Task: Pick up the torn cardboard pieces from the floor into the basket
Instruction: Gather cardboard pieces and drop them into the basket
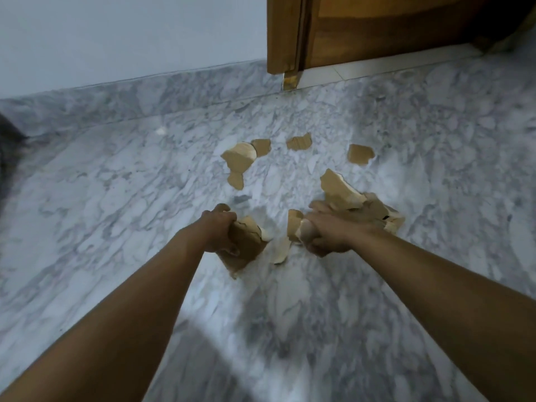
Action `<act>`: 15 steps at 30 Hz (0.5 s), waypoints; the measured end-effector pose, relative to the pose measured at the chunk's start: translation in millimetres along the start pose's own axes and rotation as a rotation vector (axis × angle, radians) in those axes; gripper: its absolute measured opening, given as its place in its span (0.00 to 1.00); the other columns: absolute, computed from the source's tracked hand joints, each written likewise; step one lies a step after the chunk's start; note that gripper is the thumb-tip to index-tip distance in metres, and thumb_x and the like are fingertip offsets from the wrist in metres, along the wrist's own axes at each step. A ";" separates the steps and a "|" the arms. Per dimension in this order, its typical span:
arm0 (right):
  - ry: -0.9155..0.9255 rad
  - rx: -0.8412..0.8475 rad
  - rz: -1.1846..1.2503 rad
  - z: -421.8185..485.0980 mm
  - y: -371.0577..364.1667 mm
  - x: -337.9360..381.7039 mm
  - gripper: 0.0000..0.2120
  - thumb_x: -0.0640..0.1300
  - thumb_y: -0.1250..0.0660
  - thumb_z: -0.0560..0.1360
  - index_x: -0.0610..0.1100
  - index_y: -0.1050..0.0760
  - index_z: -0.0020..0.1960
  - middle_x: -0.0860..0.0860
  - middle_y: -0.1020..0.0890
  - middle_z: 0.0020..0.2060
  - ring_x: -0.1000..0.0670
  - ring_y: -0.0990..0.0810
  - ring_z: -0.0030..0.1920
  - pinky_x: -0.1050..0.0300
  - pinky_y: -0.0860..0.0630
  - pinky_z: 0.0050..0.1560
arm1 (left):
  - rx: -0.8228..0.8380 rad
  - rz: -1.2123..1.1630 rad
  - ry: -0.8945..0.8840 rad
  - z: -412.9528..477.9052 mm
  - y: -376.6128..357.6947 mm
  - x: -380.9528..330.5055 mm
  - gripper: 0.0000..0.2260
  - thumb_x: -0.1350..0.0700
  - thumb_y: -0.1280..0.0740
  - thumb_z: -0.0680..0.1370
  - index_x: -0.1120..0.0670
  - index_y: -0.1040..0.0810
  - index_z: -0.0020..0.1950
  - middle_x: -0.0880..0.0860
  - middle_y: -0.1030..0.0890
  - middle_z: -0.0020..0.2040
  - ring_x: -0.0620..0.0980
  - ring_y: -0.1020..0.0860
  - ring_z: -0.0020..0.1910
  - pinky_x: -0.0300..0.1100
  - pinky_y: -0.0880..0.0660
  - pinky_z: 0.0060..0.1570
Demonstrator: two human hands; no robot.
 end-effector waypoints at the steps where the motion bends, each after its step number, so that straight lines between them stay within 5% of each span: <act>1: 0.003 0.011 -0.024 9.6 2.0 4.2 0.27 0.58 0.45 0.75 0.47 0.31 0.70 0.44 0.44 0.78 0.38 0.42 0.77 0.40 0.35 0.69 | -0.001 0.006 -0.006 5.8 -2.9 -1.9 0.34 0.41 0.21 0.63 0.49 0.29 0.64 0.51 0.32 0.66 0.57 0.27 0.58 0.53 0.24 0.57; 6: 0.065 -0.035 -0.140 40.7 -14.4 20.7 0.22 0.51 0.33 0.75 0.44 0.32 0.65 0.45 0.32 0.66 0.40 0.27 0.58 0.49 0.29 0.52 | -0.036 0.034 -0.003 19.0 -15.3 -7.6 0.35 0.43 0.21 0.65 0.51 0.31 0.66 0.55 0.25 0.60 0.56 0.25 0.56 0.45 0.27 0.49; 9: 0.082 -0.087 -0.218 38.5 -19.5 27.6 0.19 0.51 0.35 0.77 0.45 0.32 0.65 0.44 0.31 0.64 0.39 0.27 0.58 0.49 0.35 0.49 | 0.005 -0.077 0.057 15.0 -23.6 4.9 0.32 0.42 0.21 0.63 0.50 0.30 0.61 0.53 0.23 0.57 0.54 0.25 0.53 0.45 0.28 0.46; 15: 0.149 -0.281 0.078 23.9 -26.9 37.0 0.16 0.46 0.36 0.79 0.48 0.39 0.62 0.48 0.26 0.47 0.40 0.23 0.44 0.50 0.37 0.42 | -0.018 -0.126 0.078 5.2 -24.4 11.3 0.29 0.39 0.21 0.62 0.47 0.29 0.56 0.50 0.25 0.51 0.52 0.26 0.50 0.44 0.30 0.45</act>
Point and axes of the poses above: each hand's wrist, its own z-axis towards the middle knuckle, its own y-axis out of the back of the hand, x = y × z, the point moved 7 cm from there along z, towards the middle knuckle
